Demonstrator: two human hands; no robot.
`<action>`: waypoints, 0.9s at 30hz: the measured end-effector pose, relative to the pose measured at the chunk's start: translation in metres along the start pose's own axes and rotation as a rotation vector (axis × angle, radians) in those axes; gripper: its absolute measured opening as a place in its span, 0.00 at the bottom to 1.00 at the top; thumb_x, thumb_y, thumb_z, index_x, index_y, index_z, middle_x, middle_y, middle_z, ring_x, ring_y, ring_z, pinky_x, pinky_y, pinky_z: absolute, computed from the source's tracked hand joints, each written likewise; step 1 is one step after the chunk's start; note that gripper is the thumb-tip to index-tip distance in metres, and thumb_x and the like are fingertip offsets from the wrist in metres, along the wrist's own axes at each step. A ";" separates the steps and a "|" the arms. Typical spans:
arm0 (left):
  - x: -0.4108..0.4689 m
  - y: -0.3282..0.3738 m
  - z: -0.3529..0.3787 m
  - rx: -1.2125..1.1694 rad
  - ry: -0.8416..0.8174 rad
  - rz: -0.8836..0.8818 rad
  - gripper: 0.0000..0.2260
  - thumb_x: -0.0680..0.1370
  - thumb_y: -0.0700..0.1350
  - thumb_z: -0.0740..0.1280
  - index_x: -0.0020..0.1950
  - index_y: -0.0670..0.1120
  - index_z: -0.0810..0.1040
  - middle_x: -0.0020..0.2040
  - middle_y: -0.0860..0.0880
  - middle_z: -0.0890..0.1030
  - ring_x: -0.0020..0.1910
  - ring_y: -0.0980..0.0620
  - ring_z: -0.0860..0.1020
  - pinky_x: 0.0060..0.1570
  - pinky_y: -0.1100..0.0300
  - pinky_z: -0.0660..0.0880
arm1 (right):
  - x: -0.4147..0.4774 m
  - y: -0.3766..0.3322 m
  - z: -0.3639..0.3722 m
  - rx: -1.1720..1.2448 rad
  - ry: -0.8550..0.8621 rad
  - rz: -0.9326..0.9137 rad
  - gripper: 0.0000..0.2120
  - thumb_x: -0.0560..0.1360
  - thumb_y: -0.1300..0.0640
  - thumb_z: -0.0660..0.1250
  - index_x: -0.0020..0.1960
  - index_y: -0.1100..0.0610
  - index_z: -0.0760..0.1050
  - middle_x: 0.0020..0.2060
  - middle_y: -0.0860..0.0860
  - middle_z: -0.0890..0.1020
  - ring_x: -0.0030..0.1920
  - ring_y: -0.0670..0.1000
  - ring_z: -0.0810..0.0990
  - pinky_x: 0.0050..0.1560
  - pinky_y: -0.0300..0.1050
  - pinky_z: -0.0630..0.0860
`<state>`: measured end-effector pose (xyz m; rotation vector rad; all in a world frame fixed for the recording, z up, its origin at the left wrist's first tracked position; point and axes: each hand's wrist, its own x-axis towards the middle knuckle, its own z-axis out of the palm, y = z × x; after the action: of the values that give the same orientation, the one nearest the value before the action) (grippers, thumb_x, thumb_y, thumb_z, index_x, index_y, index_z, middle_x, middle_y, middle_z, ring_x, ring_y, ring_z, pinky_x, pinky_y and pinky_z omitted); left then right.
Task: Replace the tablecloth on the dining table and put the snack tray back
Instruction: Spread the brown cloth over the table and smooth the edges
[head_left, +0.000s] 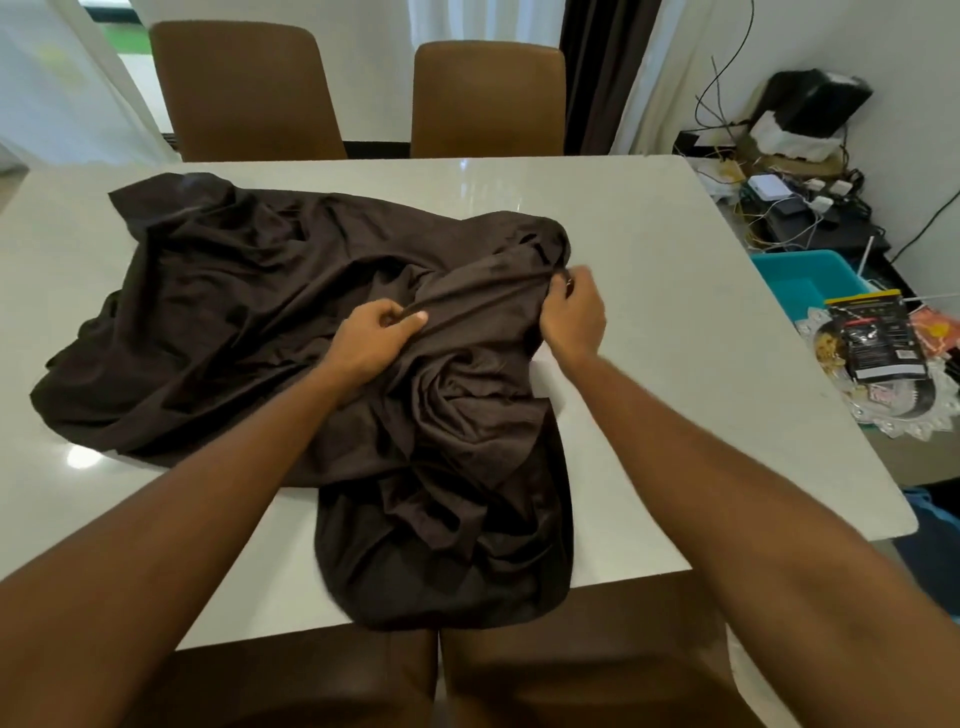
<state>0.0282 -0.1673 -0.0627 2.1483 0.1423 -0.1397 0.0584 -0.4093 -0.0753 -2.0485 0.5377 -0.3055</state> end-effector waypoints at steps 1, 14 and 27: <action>-0.001 0.004 0.001 -0.011 0.017 0.007 0.14 0.76 0.60 0.69 0.49 0.50 0.78 0.44 0.53 0.79 0.43 0.55 0.77 0.46 0.58 0.73 | 0.012 -0.012 -0.009 0.004 0.068 -0.047 0.09 0.83 0.53 0.56 0.53 0.55 0.73 0.50 0.52 0.80 0.49 0.54 0.77 0.51 0.48 0.72; -0.030 -0.022 0.031 0.959 -0.582 0.054 0.22 0.76 0.51 0.67 0.70 0.50 0.72 0.66 0.44 0.73 0.64 0.41 0.73 0.67 0.48 0.69 | 0.089 -0.050 -0.061 -0.335 0.161 -0.387 0.12 0.82 0.50 0.59 0.55 0.54 0.77 0.50 0.58 0.83 0.51 0.61 0.80 0.47 0.48 0.71; -0.026 -0.005 -0.039 1.557 -0.564 -0.390 0.22 0.77 0.45 0.64 0.72 0.48 0.69 0.72 0.42 0.70 0.66 0.39 0.73 0.60 0.43 0.72 | 0.050 -0.020 -0.035 -0.702 -0.621 -0.299 0.11 0.77 0.50 0.65 0.55 0.53 0.81 0.56 0.56 0.83 0.56 0.61 0.80 0.55 0.48 0.74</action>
<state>0.0033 -0.1331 -0.0408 3.4203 0.1260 -1.4687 0.0920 -0.4510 -0.0401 -2.7321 -0.0765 0.4096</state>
